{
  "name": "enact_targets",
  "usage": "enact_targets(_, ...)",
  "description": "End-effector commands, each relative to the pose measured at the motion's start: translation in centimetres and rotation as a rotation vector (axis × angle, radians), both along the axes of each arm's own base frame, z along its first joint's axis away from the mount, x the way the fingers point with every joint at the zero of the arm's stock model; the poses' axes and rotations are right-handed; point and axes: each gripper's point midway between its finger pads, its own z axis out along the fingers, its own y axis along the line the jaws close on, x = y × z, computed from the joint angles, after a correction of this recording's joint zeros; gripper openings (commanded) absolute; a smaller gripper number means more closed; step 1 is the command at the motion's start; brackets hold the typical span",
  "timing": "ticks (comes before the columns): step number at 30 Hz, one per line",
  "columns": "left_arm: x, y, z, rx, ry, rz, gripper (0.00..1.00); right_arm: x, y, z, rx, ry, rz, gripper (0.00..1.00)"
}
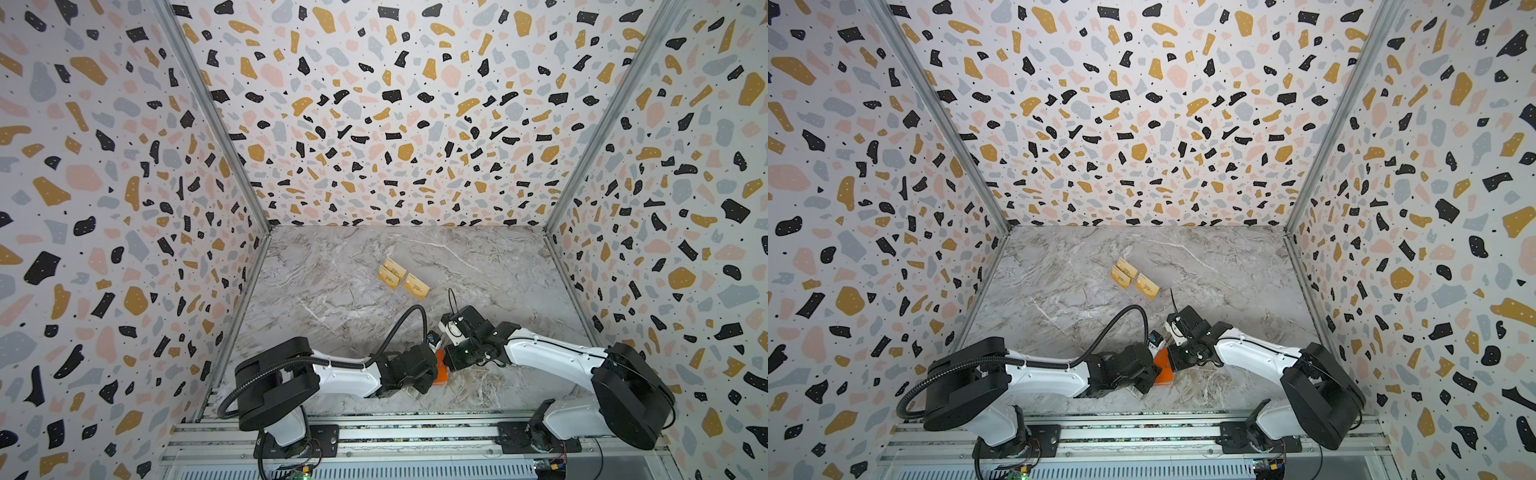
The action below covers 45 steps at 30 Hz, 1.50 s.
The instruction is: Put the credit cards into the card holder
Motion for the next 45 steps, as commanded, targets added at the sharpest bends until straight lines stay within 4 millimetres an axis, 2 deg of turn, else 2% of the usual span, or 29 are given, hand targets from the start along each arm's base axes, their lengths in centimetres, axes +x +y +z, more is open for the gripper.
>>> enact_targets(1, -1.4, 2.4, -3.4, 0.135, 0.075, -0.006, 0.37, 0.3, 2.0, 2.0, 0.085, -0.011, 0.040, 0.08)
enact_targets(10, -1.5, 2.2, -3.4, 0.134, 0.077, -0.010, 0.36, 0.6, 1.7, 2.2, 0.067, -0.008, 0.017, 0.09)
enact_targets(15, -1.6, 2.2, -3.4, 0.137, 0.076, -0.014, 0.36, 0.8, 1.2, 2.0, 0.029, -0.005, 0.007, 0.03)
enact_targets(17, -1.6, 2.2, -3.4, 0.138, 0.077, -0.014, 0.36, 0.8, 1.0, 1.8, 0.008, 0.002, 0.005, 0.07)
enact_targets(19, -1.5, 2.2, -3.4, 0.138, 0.077, -0.013, 0.36, 0.8, 1.1, 2.0, 0.002, -0.003, 0.004, 0.20)
enact_targets(21, -1.6, 2.1, -3.3, 0.135, 0.077, -0.012, 0.36, 0.9, 1.0, 2.3, -0.012, -0.018, -0.009, 0.23)
enact_targets(31, -1.6, 2.1, -3.4, 0.134, 0.078, -0.015, 0.36, 1.3, -0.2, 2.3, -0.073, -0.061, -0.061, 0.28)
enact_targets(40, -1.7, 2.1, -3.4, 0.133, 0.081, -0.012, 0.36, 0.8, 0.6, 1.2, -0.068, -0.018, -0.036, 0.28)
enact_targets(45, -1.8, 2.1, -3.5, 0.135, 0.080, -0.014, 0.36, 0.5, 0.3, 0.6, -0.095, -0.002, -0.034, 0.27)
